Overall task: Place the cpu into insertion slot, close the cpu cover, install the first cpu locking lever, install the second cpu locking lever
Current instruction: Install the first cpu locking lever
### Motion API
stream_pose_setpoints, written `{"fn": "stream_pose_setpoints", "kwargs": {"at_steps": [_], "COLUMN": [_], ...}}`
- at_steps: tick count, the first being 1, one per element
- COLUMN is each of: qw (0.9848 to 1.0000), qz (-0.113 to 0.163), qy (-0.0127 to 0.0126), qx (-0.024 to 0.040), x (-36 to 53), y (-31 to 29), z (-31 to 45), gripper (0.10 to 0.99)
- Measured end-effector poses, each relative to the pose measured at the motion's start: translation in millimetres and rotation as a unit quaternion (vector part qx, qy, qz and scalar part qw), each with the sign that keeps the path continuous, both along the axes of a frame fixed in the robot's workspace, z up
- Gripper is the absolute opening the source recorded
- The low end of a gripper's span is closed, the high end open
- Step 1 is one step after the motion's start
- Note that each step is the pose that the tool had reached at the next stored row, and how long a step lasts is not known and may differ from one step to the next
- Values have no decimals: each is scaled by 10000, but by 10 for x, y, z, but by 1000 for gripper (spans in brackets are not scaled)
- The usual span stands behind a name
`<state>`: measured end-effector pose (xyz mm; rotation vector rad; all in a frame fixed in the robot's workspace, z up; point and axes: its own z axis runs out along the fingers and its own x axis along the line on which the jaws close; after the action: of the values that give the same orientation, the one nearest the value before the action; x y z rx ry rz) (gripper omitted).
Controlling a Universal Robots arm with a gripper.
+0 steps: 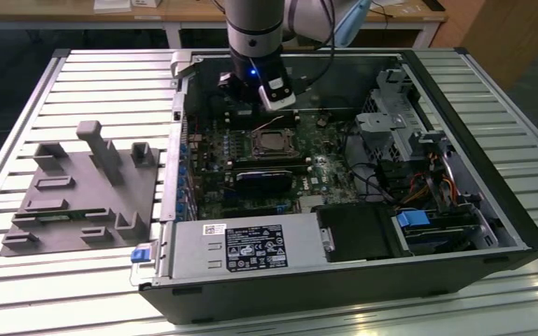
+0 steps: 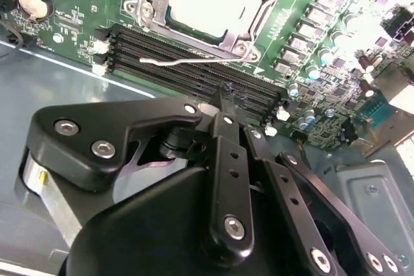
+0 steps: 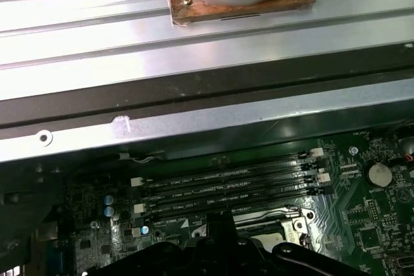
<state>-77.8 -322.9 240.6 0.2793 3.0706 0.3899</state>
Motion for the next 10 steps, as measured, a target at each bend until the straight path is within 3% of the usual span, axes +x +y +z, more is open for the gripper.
{"fn": "stream_pose_setpoints", "kwargs": {"at_steps": [1,2,10], "qw": [10000,10000,9985], "qz": [0,0,1], "qy": [-5,-39,-549], "qx": [1,2,3], "x": [0,0,0], "y": [0,-2,-27], "z": [0,-1,-11], "gripper": [102,102,102]}}
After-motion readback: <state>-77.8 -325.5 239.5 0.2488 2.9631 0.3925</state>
